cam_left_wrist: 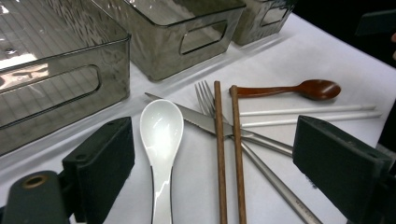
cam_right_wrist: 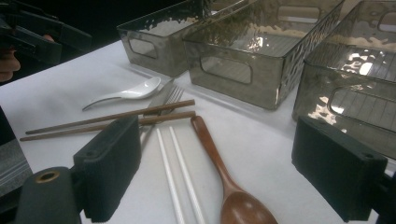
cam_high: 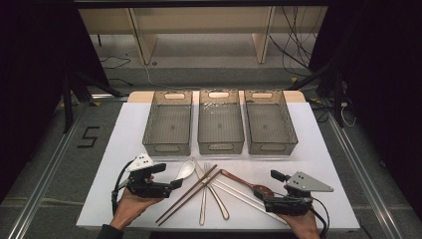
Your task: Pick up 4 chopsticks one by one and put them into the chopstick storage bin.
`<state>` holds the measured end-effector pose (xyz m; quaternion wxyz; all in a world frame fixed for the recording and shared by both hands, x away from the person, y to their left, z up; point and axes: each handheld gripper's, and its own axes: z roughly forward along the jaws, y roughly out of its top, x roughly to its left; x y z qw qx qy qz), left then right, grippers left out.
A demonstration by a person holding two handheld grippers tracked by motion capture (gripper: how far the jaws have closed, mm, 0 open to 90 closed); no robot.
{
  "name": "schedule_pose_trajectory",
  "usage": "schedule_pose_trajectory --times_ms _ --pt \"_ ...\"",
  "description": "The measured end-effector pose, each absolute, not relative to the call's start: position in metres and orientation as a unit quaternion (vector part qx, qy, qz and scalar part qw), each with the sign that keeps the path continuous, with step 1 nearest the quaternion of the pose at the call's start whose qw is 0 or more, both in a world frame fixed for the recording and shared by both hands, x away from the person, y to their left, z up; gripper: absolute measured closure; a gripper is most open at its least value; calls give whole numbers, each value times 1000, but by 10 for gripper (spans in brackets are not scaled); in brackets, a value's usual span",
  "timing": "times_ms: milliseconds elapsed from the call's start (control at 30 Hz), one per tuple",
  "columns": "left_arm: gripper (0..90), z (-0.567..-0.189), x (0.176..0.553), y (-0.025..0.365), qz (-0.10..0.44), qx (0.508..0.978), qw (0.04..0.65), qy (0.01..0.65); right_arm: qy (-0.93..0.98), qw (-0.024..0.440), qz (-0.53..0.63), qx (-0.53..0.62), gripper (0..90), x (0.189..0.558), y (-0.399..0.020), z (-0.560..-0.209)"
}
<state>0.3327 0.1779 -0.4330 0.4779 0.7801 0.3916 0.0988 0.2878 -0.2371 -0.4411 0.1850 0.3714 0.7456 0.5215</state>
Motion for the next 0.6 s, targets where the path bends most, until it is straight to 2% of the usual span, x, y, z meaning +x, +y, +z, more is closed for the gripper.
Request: schedule_pose_trajectory --times_ms 467,600 --pt "154 -426 345 158 87 831 389 388 745 183 520 375 168 288 -238 -441" --pt "187 -426 349 150 83 848 354 387 746 182 520 374 169 288 -238 -441"
